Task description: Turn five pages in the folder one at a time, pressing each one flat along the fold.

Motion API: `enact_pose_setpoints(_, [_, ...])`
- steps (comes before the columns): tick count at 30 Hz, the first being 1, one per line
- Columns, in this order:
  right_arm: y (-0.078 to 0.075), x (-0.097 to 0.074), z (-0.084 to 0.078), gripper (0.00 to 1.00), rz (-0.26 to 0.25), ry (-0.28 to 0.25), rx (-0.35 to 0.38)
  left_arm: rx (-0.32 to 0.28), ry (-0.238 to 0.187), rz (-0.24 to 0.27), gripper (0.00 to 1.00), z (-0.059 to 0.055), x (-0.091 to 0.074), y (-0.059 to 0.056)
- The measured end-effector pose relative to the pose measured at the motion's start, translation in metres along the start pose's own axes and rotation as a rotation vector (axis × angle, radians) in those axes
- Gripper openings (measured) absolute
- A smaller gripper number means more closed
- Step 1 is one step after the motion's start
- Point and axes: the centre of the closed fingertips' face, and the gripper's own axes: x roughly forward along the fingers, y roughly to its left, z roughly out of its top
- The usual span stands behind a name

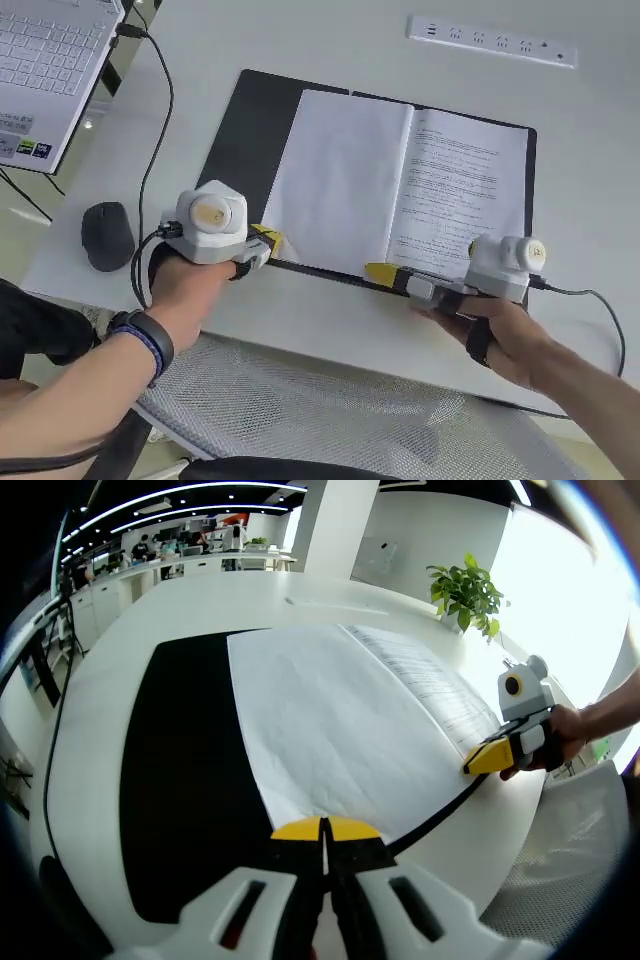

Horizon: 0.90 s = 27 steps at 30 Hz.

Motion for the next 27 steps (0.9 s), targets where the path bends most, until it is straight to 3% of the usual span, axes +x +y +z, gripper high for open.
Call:
enact_pose_setpoints(13, [0.004,-0.004,0.003,0.00,-0.049,-0.033,0.008,-0.010,0.009,-0.028,0.04,0.002,-0.003,-0.006])
enact_pose_setpoints(19, [0.012,-0.016,0.018,0.11,-0.040,-0.078,-0.007,0.005,-0.023,-0.035,0.11,0.017,-0.013,-0.009])
enact_pose_setpoints(27, [0.010,-0.036,0.045,0.22,-0.112,-0.157,-0.081,0.070,-0.053,-0.054,0.19,0.039,-0.022,-0.019])
